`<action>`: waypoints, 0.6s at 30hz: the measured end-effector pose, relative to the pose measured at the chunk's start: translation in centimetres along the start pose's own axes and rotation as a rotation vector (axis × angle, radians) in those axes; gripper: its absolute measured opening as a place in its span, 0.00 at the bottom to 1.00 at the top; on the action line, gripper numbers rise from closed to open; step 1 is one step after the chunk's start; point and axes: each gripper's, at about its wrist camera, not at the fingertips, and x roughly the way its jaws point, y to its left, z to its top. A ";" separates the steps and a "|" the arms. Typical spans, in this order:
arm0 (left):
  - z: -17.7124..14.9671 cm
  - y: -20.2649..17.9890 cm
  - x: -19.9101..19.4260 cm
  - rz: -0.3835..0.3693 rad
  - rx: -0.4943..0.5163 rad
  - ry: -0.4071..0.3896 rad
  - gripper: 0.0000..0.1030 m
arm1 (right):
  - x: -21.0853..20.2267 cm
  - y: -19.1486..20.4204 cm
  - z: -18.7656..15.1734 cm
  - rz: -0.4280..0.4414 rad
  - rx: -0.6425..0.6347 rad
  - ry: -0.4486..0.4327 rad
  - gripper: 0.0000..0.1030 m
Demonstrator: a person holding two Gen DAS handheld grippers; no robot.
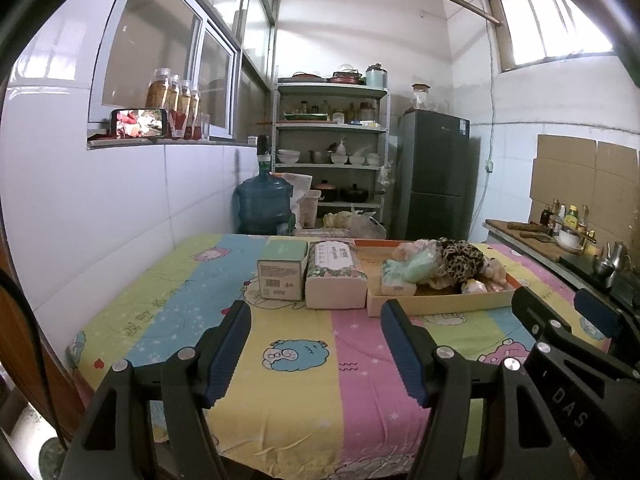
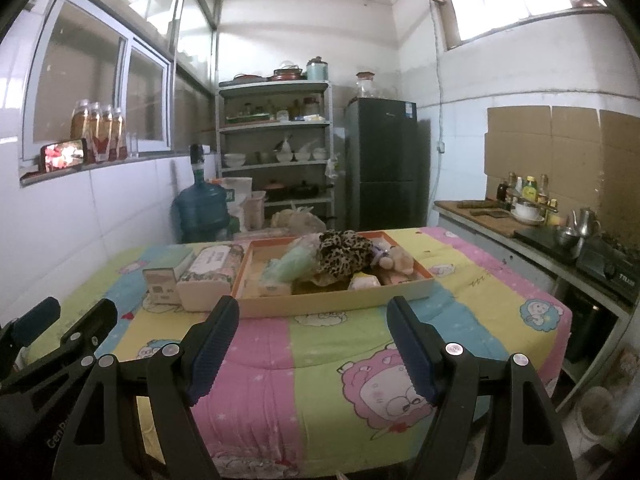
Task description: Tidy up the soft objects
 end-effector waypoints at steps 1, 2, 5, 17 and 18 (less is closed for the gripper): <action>0.0 0.0 0.0 0.000 0.000 0.000 0.65 | 0.0 0.0 0.0 0.000 0.001 0.000 0.75; 0.0 0.0 0.0 0.000 0.000 0.000 0.65 | 0.0 0.0 0.0 0.000 0.000 0.000 0.75; 0.0 0.0 0.0 0.000 0.001 0.001 0.65 | 0.0 0.0 0.0 0.002 0.001 0.000 0.75; -0.1 0.0 -0.1 0.000 0.002 0.001 0.65 | 0.1 -0.1 0.0 0.001 0.001 0.001 0.75; -0.1 0.0 -0.1 0.000 0.001 0.001 0.65 | 0.1 -0.1 0.0 0.002 0.001 0.001 0.75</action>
